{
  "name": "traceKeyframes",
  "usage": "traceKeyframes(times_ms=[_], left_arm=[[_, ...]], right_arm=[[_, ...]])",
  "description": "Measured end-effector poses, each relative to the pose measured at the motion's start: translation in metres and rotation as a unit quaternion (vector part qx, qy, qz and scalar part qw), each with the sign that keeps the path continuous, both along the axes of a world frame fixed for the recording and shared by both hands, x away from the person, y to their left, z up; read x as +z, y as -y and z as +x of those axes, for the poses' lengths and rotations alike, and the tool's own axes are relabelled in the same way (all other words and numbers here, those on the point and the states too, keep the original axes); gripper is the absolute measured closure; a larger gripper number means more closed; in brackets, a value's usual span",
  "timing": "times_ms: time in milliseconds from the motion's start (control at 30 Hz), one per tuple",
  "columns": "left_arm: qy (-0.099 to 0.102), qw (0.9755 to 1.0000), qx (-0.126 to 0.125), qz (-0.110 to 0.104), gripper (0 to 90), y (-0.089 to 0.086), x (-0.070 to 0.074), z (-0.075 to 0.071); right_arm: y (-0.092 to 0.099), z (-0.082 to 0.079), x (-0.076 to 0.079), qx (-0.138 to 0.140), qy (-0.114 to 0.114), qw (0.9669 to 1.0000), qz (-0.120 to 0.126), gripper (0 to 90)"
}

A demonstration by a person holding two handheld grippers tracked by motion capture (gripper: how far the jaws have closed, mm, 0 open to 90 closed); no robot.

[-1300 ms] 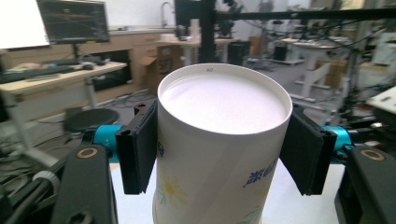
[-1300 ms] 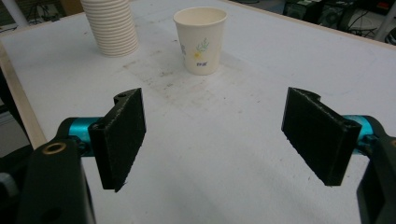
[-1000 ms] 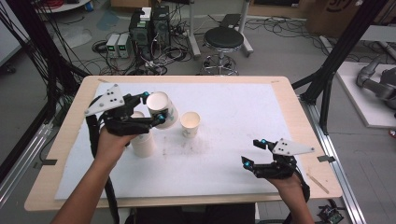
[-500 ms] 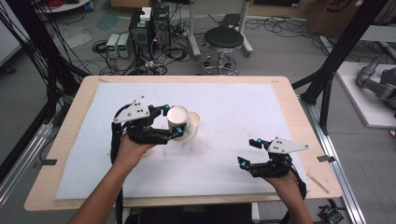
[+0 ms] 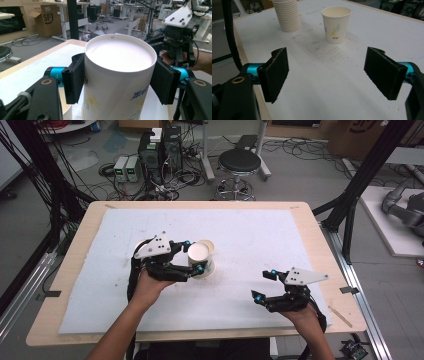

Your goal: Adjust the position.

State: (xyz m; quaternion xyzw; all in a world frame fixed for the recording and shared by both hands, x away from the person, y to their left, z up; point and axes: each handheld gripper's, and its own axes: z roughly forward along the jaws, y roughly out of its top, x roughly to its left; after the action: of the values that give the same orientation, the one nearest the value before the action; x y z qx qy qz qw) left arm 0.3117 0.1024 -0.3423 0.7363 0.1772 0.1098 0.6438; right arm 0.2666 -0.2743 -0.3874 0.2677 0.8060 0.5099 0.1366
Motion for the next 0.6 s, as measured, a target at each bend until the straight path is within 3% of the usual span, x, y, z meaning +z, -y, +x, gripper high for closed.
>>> traceKeyframes(times_ms=[267, 600], left_arm=[[-0.009, 0.9997, -0.020, 0.004, 34.2, 0.006, -0.007, -0.002], [-0.017, 0.9990, -0.041, 0.005, 34.2, 0.015, -0.013, -0.007]], right_arm=[[-0.005, -0.004, 0.009, 0.011, -0.001, 0.9999, 0.005, 19.5], [-0.027, 0.001, 0.013, 0.051, -0.001, 0.9987, 0.004, 19.5]])
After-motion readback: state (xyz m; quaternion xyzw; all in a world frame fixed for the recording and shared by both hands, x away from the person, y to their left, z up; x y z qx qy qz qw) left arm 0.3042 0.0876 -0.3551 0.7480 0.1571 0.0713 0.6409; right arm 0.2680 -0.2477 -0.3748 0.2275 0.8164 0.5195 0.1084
